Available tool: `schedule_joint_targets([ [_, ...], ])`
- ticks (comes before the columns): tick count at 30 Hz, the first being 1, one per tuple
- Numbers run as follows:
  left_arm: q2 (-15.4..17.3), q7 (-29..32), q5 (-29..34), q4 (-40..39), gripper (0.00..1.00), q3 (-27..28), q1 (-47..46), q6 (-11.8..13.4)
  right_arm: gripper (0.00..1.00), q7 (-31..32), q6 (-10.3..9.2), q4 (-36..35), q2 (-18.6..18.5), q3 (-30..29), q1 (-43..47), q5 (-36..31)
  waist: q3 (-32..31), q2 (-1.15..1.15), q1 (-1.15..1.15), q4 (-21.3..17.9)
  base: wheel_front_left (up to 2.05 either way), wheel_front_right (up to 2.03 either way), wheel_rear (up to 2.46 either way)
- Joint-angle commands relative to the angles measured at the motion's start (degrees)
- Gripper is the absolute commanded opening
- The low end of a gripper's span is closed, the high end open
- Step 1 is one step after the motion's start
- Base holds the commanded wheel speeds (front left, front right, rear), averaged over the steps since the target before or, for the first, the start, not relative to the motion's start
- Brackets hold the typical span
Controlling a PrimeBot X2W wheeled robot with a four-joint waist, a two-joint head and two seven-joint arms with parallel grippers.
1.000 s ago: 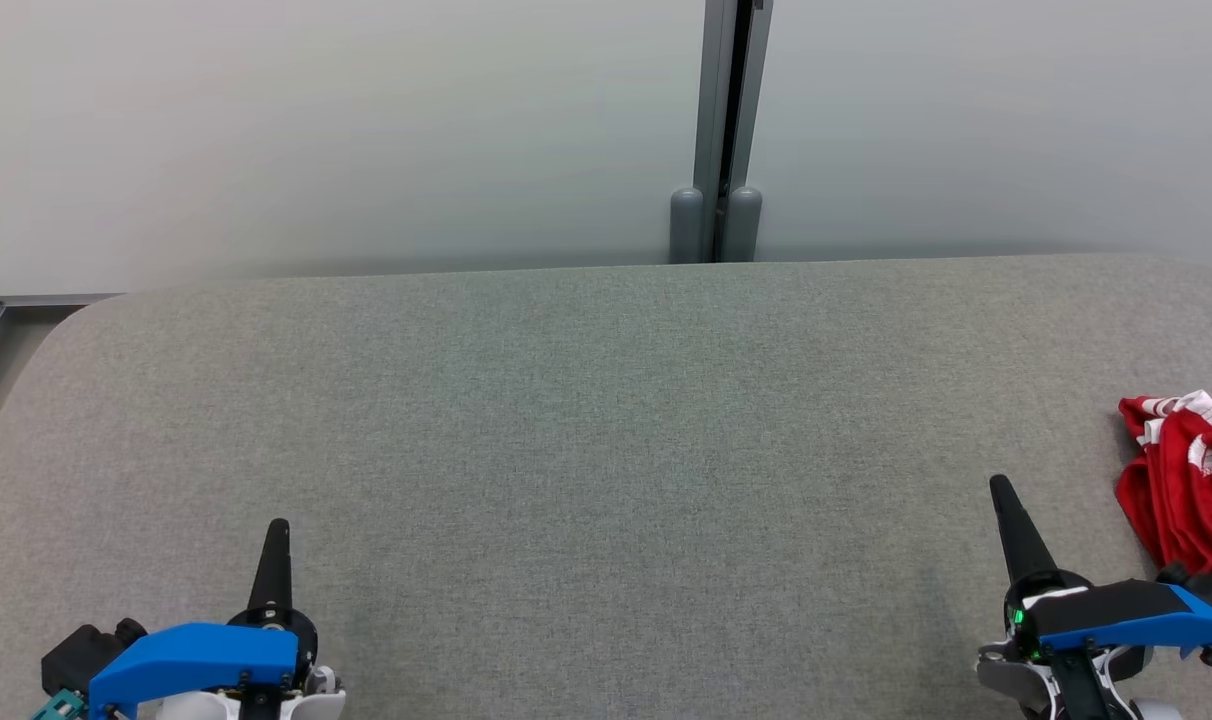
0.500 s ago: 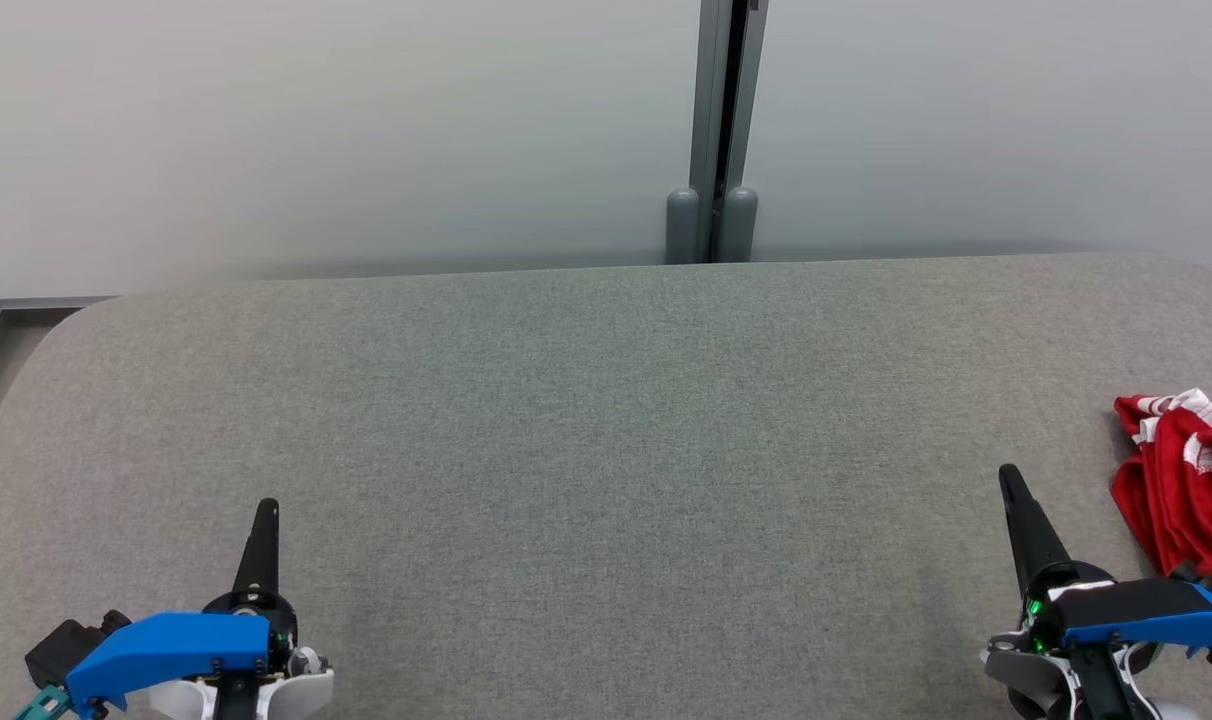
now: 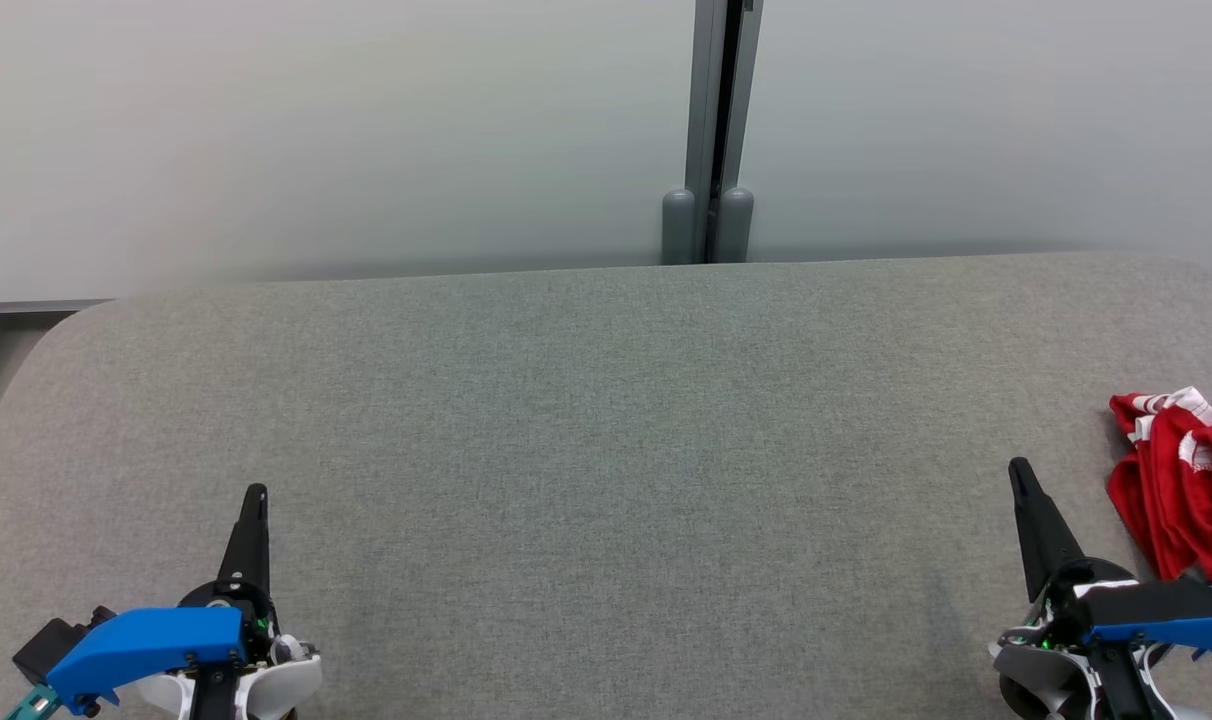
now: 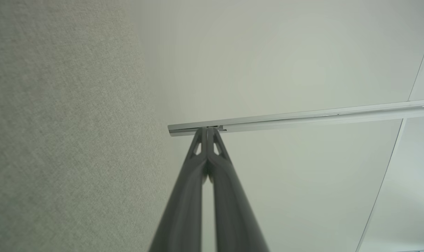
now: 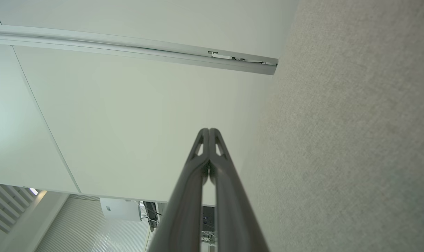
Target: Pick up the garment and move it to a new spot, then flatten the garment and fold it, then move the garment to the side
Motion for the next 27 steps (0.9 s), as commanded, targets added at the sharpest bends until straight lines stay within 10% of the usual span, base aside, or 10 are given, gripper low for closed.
schedule_joint_targets([
  [1, 0.0, 0.5, -1.3, -0.5, 0.00, 0.5, -1.0, -0.6, 0.00, 0.5, 0.02, -0.7, -0.2, -0.2, 0.6, 1.4, 0.0, 0.00, 0.00, 0.0, 0.00, 0.00, 0.00],
  [27, 0.0, 2.2, -7.6, -1.5, 0.00, 1.7, -1.4, -1.4, 0.00, 2.2, 0.02, -2.5, -0.2, -1.1, 1.2, 7.8, -0.1, 0.00, 0.00, -0.4, 0.00, 0.00, 0.00],
])
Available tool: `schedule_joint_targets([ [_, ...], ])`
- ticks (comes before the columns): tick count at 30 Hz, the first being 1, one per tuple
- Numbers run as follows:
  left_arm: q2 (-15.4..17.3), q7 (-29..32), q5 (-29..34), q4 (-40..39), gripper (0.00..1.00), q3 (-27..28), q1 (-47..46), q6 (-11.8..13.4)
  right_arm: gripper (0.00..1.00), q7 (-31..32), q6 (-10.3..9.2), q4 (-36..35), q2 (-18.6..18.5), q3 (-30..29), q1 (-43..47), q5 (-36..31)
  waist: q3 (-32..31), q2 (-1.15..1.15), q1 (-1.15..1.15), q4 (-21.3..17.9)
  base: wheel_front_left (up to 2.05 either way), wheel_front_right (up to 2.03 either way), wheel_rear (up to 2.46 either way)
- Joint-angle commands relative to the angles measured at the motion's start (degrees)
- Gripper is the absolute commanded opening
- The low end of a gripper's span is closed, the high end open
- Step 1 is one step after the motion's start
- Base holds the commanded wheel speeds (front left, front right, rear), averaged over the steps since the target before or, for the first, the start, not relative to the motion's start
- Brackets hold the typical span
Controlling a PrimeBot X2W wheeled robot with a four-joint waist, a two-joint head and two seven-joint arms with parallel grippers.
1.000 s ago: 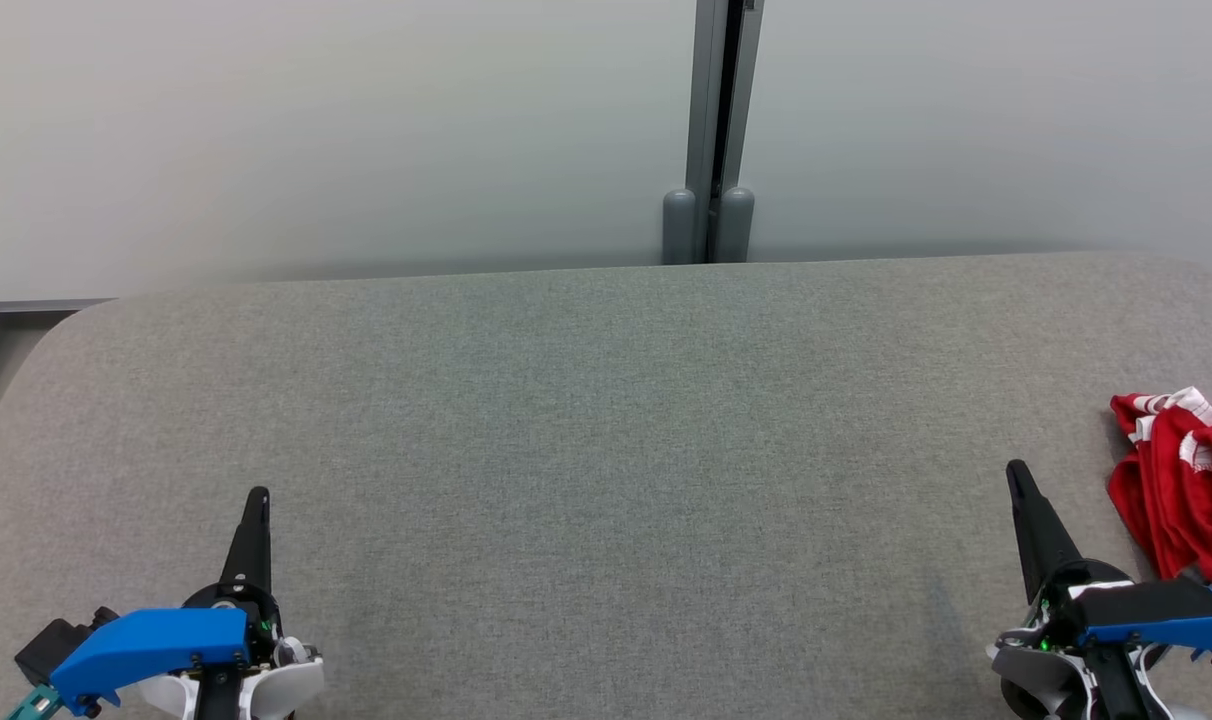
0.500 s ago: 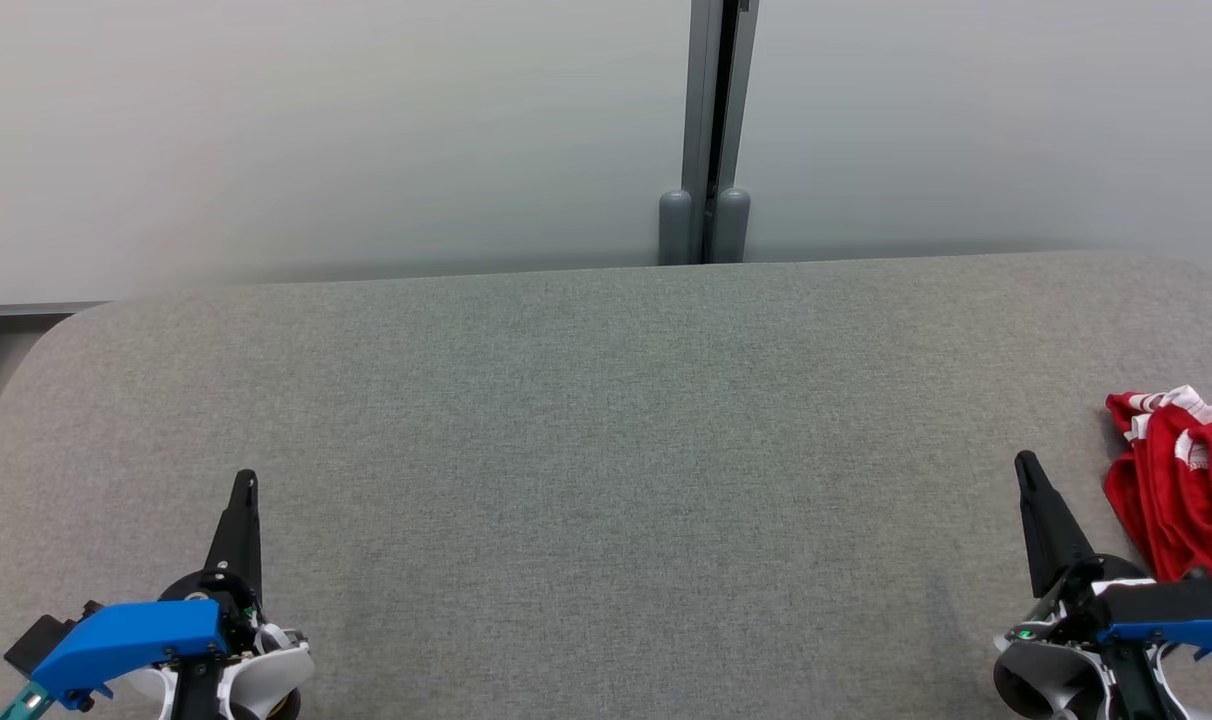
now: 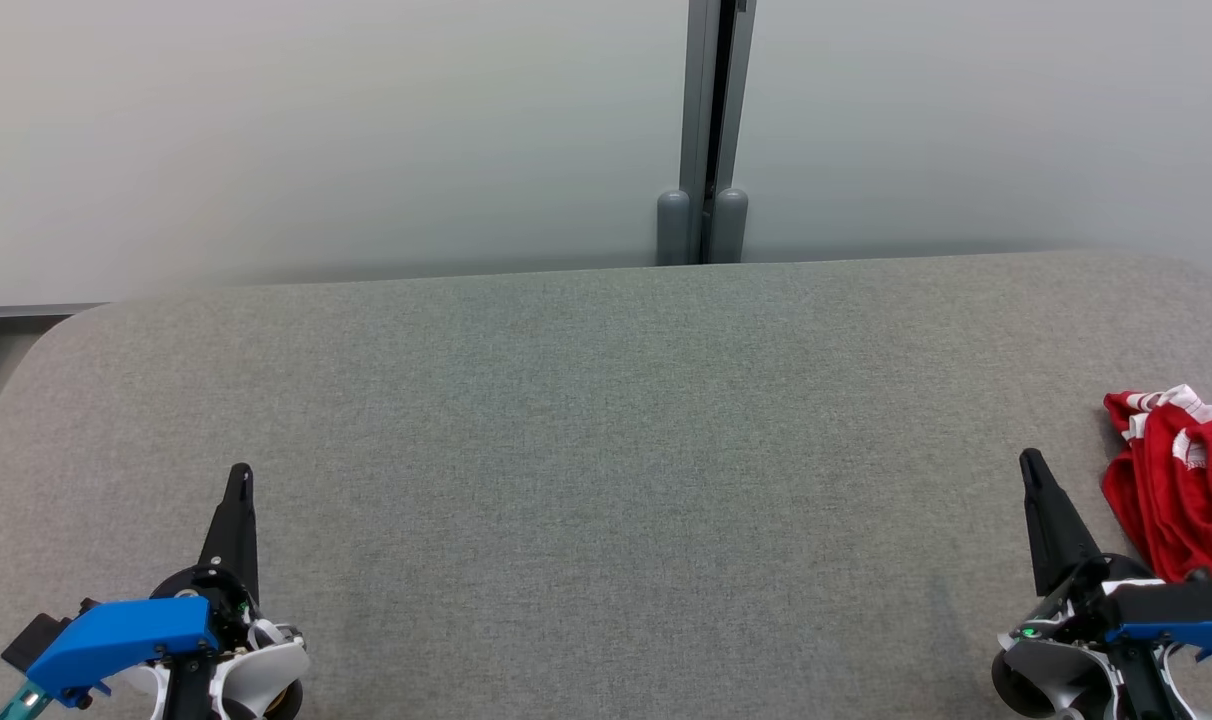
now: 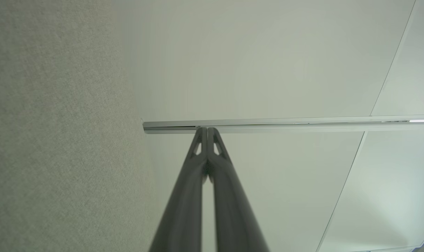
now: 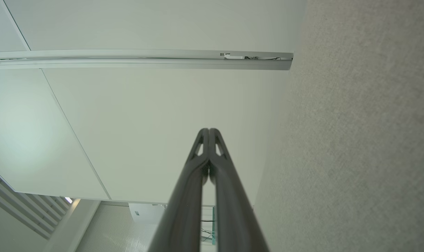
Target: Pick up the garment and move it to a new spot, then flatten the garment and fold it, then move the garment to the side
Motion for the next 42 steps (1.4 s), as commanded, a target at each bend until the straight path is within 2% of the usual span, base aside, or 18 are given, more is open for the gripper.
schedule_joint_targets([
  [1, 0.0, 0.2, -0.1, -0.3, 0.00, 0.1, -0.6, -0.2, 0.00, 0.3, 0.02, -0.2, -0.2, -0.1, 0.7, 0.1, 0.0, 0.00, 0.00, 0.0, 0.00, 0.00, 0.00],
  [42, 0.0, 0.2, -0.1, -0.3, 0.00, 0.1, -0.5, -0.2, 0.00, 0.3, 0.02, -0.2, -0.2, -0.1, 0.7, 0.2, 0.0, 0.00, 0.00, 0.0, 0.00, 0.00, 0.00],
])
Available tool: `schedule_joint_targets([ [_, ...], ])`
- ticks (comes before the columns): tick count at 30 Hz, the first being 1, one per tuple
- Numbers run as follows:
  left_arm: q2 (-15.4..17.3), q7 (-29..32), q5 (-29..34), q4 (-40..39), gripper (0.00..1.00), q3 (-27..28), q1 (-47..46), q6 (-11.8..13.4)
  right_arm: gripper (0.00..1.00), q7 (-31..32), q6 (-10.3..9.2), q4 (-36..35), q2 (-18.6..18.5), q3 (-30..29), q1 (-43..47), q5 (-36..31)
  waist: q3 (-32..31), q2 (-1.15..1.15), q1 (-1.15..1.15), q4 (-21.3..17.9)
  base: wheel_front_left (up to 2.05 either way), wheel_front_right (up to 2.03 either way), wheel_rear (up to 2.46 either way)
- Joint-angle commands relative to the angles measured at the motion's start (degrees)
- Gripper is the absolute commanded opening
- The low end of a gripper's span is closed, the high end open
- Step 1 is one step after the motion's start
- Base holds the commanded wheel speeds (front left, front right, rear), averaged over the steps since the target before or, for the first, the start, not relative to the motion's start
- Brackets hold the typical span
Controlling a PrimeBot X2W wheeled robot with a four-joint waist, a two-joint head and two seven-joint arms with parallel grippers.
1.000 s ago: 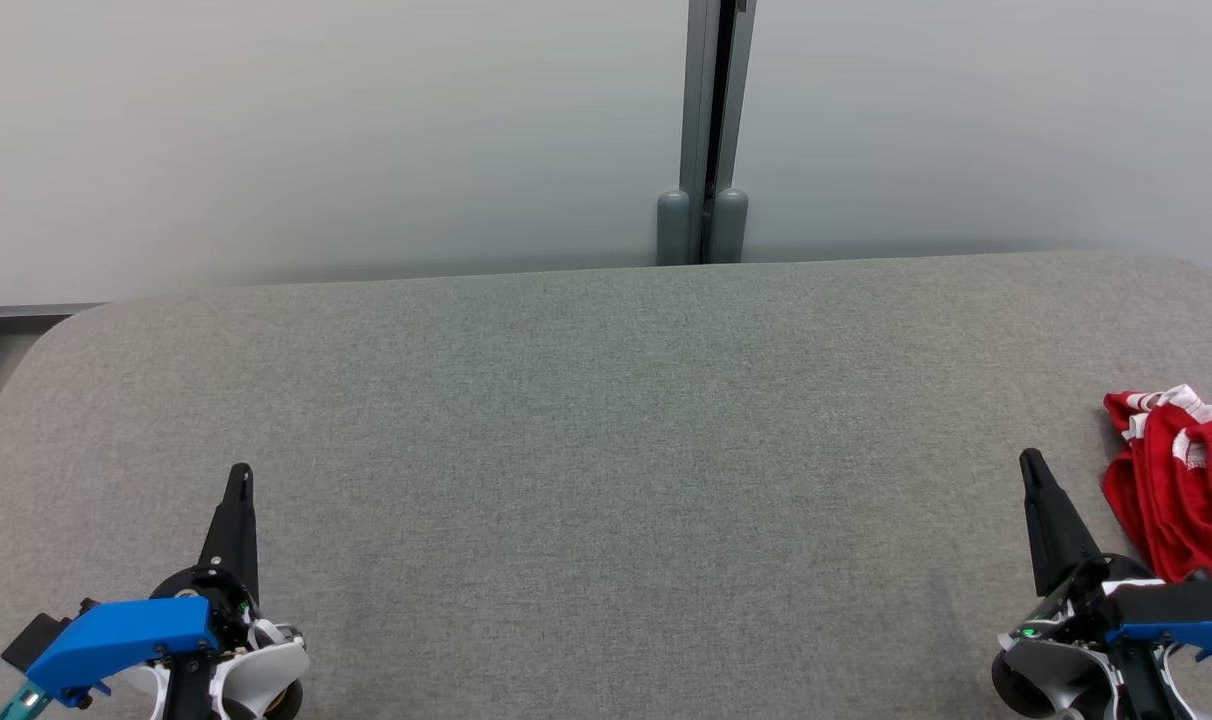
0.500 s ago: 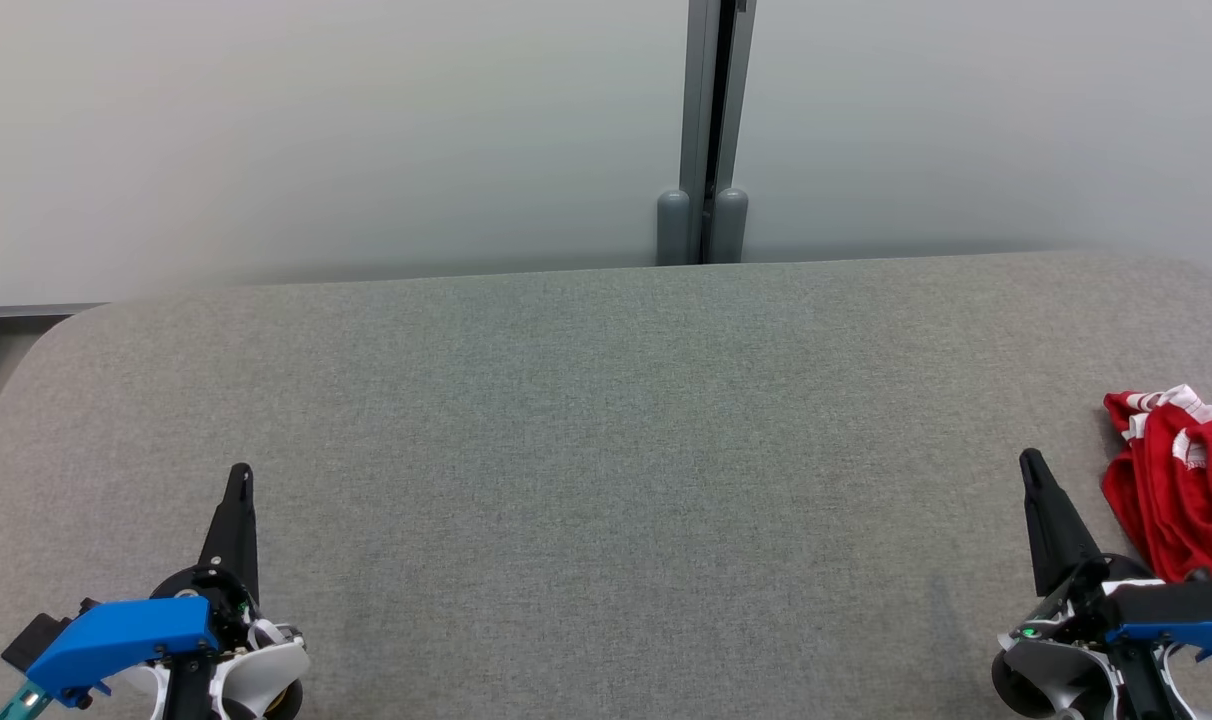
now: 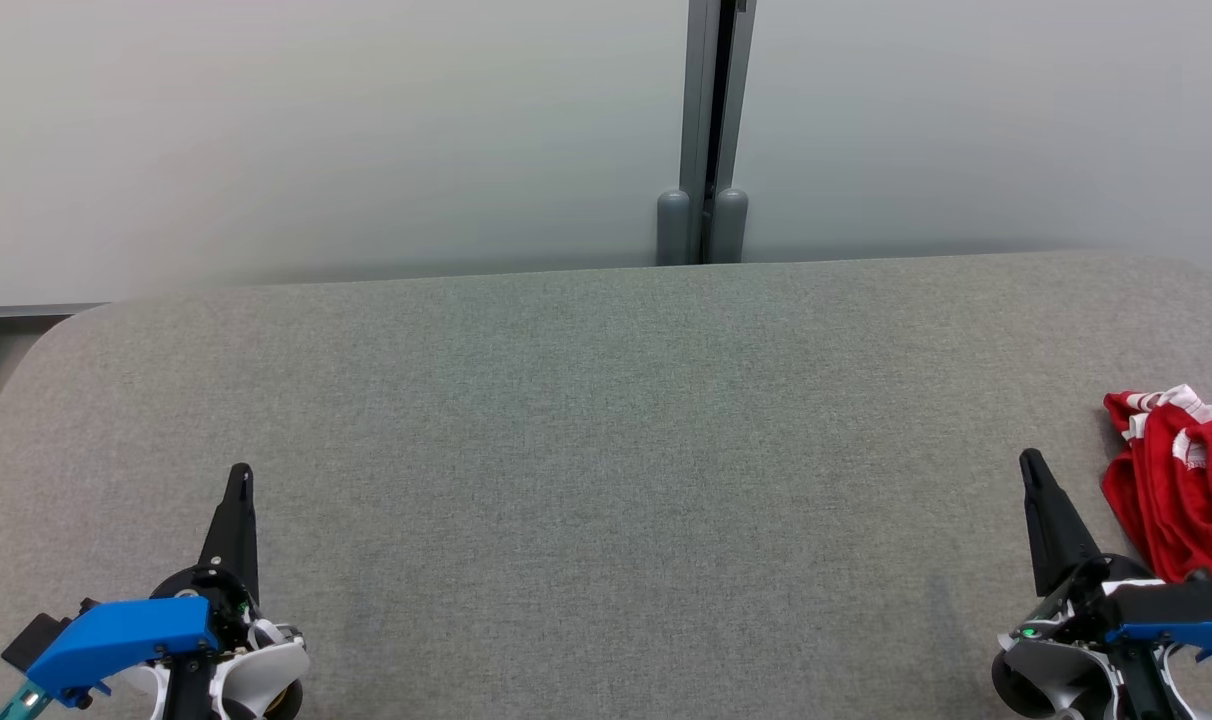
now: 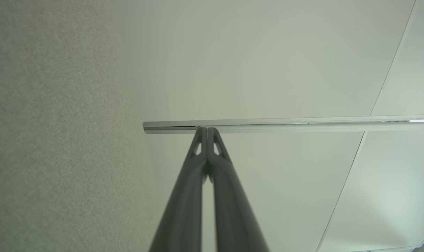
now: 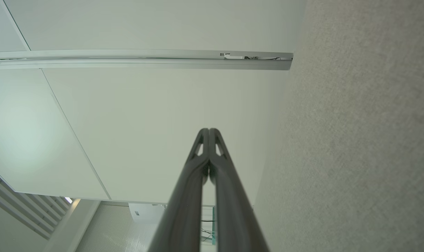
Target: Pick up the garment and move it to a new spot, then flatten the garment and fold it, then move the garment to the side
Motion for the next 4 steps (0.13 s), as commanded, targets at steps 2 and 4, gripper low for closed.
schedule_joint_targets([
  [2, 0.0, 0.2, -0.1, -0.3, 0.00, 0.1, -0.5, -0.2, 0.00, 0.3, 0.02, -0.2, -0.2, -0.1, 0.7, 0.2, 0.0, 0.00, 0.00, 0.0, 0.00, 0.00, 0.00],
  [4, 0.0, 0.2, -0.1, -0.3, 0.00, 0.1, -0.5, -0.2, 0.00, 0.3, 0.02, -0.2, -0.2, -0.1, 0.7, 0.2, 0.0, 0.00, 0.00, 0.0, 0.00, 0.00, 0.00],
])
